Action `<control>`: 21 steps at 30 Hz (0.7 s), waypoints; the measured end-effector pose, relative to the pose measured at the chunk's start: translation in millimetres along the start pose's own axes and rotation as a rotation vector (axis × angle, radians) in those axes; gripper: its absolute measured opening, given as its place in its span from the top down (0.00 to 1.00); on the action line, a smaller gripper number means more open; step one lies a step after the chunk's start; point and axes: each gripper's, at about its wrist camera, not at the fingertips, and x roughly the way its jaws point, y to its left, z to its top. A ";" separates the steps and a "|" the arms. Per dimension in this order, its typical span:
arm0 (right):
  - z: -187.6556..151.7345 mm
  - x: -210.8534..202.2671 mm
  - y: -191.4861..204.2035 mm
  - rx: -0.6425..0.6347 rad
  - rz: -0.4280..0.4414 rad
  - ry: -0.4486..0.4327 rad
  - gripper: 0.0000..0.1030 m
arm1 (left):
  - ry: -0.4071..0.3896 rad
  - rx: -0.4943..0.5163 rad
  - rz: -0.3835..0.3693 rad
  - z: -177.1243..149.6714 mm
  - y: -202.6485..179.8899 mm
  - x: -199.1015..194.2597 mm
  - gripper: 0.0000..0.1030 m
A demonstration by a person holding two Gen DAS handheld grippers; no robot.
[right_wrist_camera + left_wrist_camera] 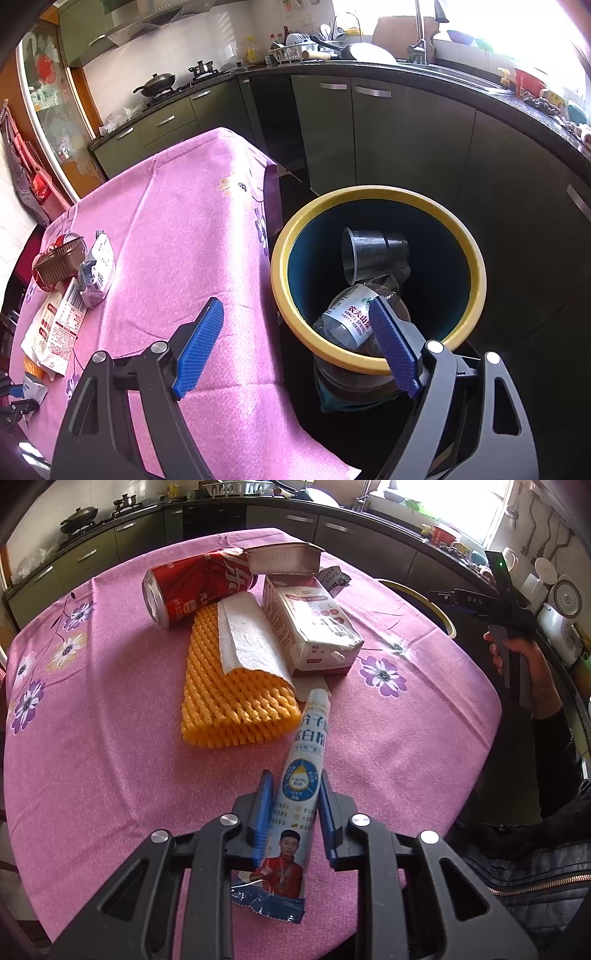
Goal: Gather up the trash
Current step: 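Grasp the white toothpaste tube with the left gripper, then carry the toothpaste tube over the bin and open the left gripper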
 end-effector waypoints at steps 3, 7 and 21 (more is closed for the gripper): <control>-0.5 -0.8 -0.5 0.000 0.002 -0.002 0.22 | -0.005 -0.009 -0.019 -1.1 -1.6 -1.7 0.83; -0.8 -1.7 -0.7 0.003 0.004 -0.003 0.22 | -0.016 -0.001 -0.042 -1.9 -7.6 -7.6 0.85; -4.4 -28.0 -11.4 0.026 -0.048 -0.069 0.22 | -0.212 0.113 -0.097 69.7 -56.9 -42.2 0.86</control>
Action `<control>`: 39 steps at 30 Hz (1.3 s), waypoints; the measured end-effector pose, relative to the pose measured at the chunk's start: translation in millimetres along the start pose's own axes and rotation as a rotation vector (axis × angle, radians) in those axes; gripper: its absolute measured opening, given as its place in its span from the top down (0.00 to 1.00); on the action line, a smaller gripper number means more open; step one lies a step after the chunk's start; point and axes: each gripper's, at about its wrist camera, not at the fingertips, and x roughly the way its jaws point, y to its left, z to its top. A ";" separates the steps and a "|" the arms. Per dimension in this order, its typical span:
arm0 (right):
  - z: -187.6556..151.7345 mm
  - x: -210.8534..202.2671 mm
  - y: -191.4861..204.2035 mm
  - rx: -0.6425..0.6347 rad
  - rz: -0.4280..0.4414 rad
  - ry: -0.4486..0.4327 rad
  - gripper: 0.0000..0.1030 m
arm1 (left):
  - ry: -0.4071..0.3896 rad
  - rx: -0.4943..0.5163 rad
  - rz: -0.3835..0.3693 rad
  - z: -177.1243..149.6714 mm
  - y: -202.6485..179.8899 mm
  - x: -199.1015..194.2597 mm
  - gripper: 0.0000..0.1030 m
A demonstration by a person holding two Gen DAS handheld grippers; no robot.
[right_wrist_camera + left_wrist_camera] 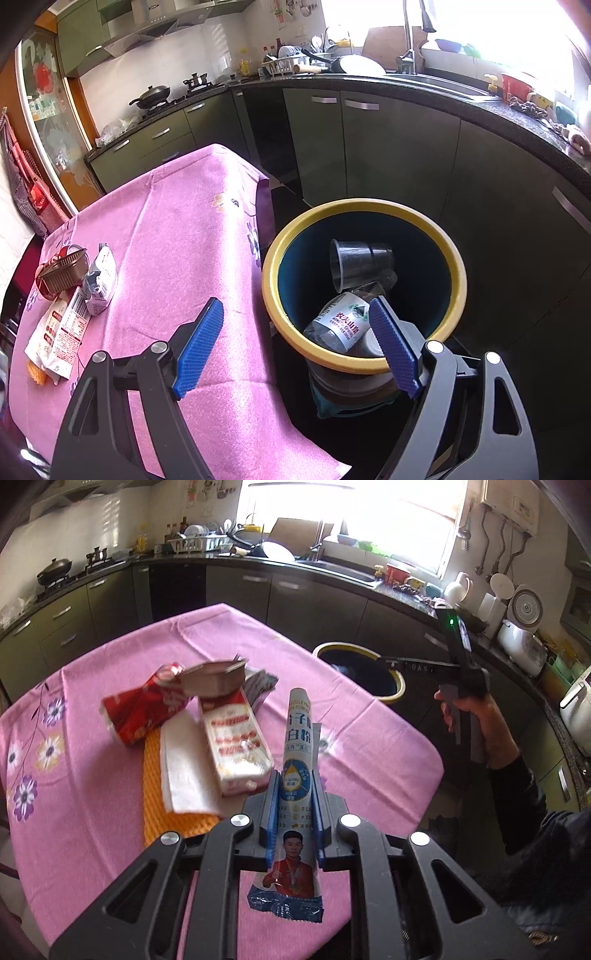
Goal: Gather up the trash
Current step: 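Carry the toothpaste tube over the bin and open the left gripper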
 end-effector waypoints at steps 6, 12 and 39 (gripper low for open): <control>-4.8 -18.9 -22.4 0.034 -0.038 -0.028 0.22 | -0.030 0.044 -0.084 68.1 -21.1 40.2 0.86; -2.0 -33.8 -49.9 0.076 -0.079 -0.068 0.22 | -0.035 0.067 -0.145 129.8 -56.3 102.5 0.85; -12.6 -41.9 -116.1 0.190 -0.134 -0.072 0.17 | 0.009 -0.034 -0.132 213.6 -135.6 283.3 0.49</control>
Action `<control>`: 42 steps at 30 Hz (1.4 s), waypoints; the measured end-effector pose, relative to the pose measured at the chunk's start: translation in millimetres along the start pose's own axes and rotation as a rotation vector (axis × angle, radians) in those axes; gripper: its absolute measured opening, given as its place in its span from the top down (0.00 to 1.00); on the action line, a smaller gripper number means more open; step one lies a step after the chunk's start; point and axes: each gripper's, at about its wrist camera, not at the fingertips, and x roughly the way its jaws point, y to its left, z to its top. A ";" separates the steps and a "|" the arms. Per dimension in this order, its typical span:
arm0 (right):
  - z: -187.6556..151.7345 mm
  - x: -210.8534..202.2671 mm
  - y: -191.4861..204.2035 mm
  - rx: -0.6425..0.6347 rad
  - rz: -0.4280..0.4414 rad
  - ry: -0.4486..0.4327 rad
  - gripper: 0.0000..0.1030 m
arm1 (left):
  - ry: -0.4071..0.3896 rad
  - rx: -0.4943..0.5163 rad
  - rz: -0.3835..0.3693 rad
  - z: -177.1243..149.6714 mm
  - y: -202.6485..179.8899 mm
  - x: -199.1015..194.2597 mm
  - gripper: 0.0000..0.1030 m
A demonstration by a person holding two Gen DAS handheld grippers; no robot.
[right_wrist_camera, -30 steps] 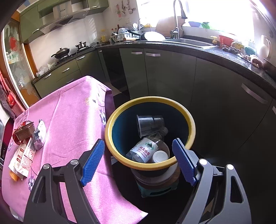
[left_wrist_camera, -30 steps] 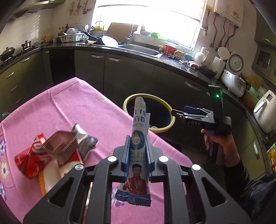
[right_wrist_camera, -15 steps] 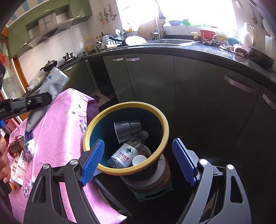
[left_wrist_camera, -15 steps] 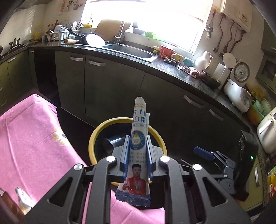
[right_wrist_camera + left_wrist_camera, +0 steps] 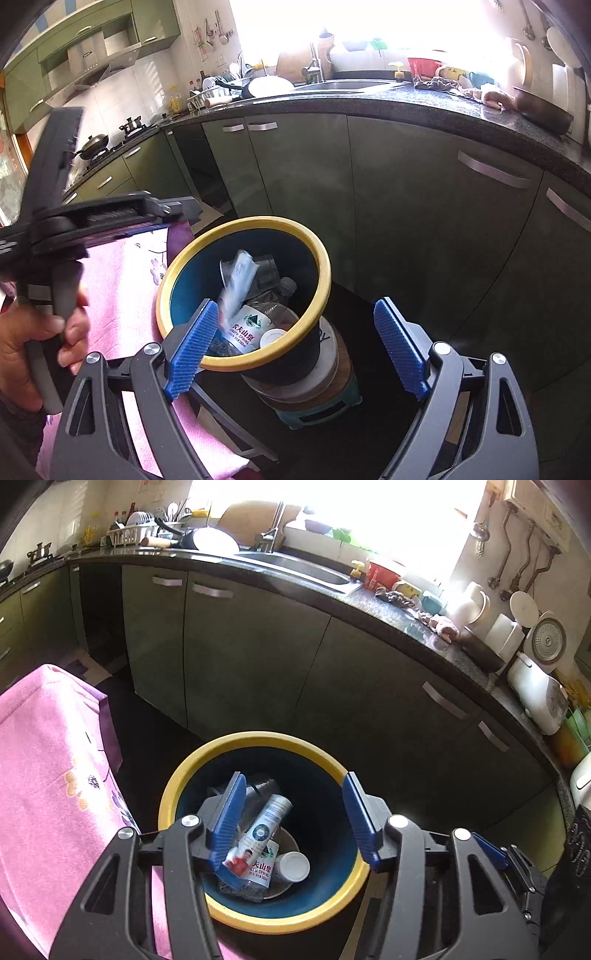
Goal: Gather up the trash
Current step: 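Carry the toothpaste tube over the bin and open the left gripper, then grasp the brown plastic tray with the right gripper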
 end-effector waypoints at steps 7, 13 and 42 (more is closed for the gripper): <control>-2.5 1.7 35.4 -0.057 0.074 0.015 0.17 | -0.215 0.031 -0.016 -22.3 17.2 -132.8 0.34; -6.7 3.6 108.5 -0.201 0.200 0.042 0.17 | -0.328 0.026 0.064 -43.1 56.5 -230.9 0.26; -42.3 52.4 367.7 -0.540 0.660 0.187 0.14 | -0.496 -0.043 0.275 -63.0 142.2 -382.8 0.09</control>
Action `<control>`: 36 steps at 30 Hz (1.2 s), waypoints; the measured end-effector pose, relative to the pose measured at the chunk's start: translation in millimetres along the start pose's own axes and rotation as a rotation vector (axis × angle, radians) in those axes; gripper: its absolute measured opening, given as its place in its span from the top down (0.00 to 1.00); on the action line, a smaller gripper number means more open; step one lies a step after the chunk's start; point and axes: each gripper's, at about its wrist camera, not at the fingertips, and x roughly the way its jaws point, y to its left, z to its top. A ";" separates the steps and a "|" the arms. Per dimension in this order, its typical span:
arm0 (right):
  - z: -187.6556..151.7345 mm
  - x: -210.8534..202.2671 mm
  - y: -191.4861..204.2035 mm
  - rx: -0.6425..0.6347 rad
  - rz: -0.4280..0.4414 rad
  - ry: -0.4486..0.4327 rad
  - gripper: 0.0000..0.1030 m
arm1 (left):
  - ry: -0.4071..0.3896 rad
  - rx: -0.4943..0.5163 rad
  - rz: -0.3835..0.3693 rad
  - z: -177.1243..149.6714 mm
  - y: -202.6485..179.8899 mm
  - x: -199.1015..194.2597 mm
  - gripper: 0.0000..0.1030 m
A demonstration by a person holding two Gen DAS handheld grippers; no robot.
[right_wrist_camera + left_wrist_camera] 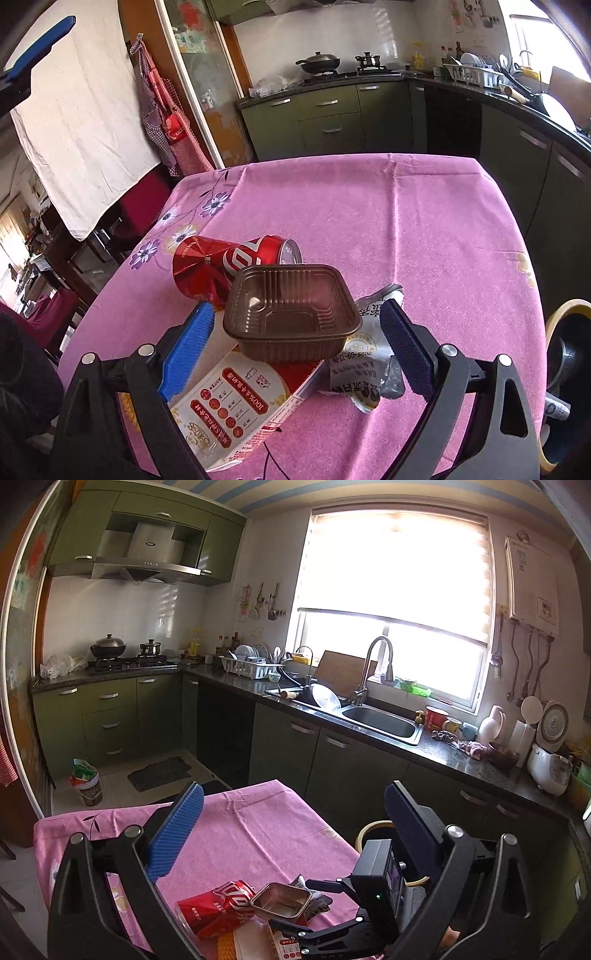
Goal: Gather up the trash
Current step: 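Grasp the brown plastic tray with the right gripper, then carry the brown tray over the bin and release it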
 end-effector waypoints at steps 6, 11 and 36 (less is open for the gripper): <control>3.9 11.9 2.7 -0.015 0.002 0.019 0.25 | 0.031 -0.008 0.021 -1.0 7.0 9.3 0.09; 2.4 10.4 4.6 -0.017 -0.006 0.010 0.34 | 0.061 -0.023 0.031 -2.9 16.4 16.3 0.09; -44.3 -125.3 -85.3 0.113 -0.344 -0.115 0.34 | 0.192 0.026 -0.022 -24.5 -1.4 43.5 0.08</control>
